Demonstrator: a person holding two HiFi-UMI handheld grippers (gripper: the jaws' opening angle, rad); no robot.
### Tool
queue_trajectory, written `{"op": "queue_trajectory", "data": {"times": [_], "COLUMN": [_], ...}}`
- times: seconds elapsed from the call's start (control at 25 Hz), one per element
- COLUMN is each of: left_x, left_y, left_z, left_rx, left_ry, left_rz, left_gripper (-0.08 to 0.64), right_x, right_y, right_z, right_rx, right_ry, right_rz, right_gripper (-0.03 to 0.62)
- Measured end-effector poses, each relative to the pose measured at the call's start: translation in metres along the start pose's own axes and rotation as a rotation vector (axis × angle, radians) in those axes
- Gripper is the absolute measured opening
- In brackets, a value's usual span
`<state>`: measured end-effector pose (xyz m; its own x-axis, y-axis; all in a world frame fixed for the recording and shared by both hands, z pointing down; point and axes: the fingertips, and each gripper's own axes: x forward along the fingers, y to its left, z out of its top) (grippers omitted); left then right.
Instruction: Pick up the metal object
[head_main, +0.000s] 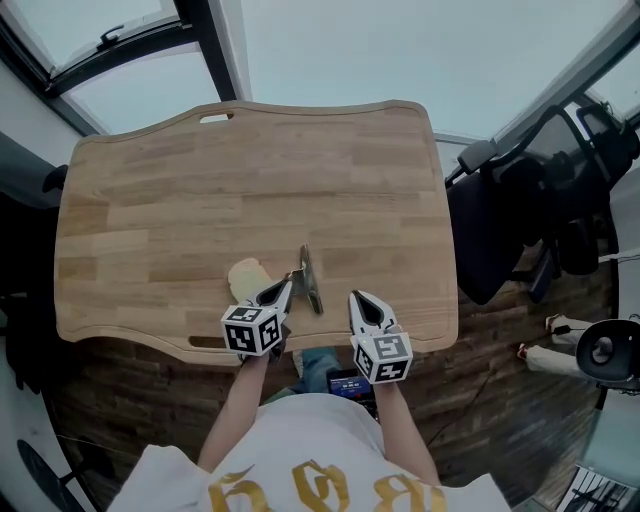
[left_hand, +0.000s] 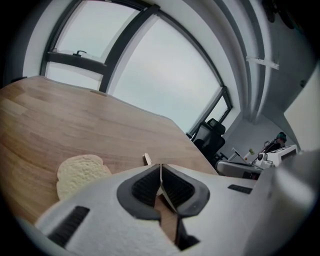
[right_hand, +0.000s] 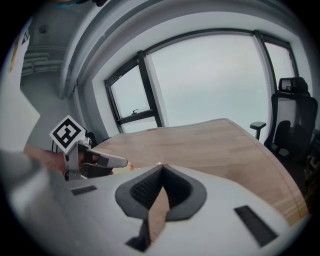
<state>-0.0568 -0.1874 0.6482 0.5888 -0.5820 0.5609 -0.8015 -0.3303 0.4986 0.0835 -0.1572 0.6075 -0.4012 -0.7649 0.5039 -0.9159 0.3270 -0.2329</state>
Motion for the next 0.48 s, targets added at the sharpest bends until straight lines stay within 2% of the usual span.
{"op": "queue_trajectory", "data": {"times": [0.16,0.24,0.48], "left_x": [0.009,0.014,0.029], "left_y": [0.007,0.011,0.017], "left_z": [-0.010,-0.012,-0.026], "left_rx": [-0.037,-0.056,-0.119], "left_ry": [0.031,0.046,0.125], "left_rz": [-0.004,-0.004,-0.018], "left_gripper": [0.023,0.087,0.121], "right_x": [0.011,0.016,0.029], "right_y": [0.000,-0.002,-0.006], "right_z": [-0.012,-0.014,-0.026], "right_rx": [0.006,0.021,0.037], "right_ry": [0.035,0.040,0.079], "right_rz": [0.013,0.018,0.027], "right_gripper": [0.011,0.011,0.012]}}
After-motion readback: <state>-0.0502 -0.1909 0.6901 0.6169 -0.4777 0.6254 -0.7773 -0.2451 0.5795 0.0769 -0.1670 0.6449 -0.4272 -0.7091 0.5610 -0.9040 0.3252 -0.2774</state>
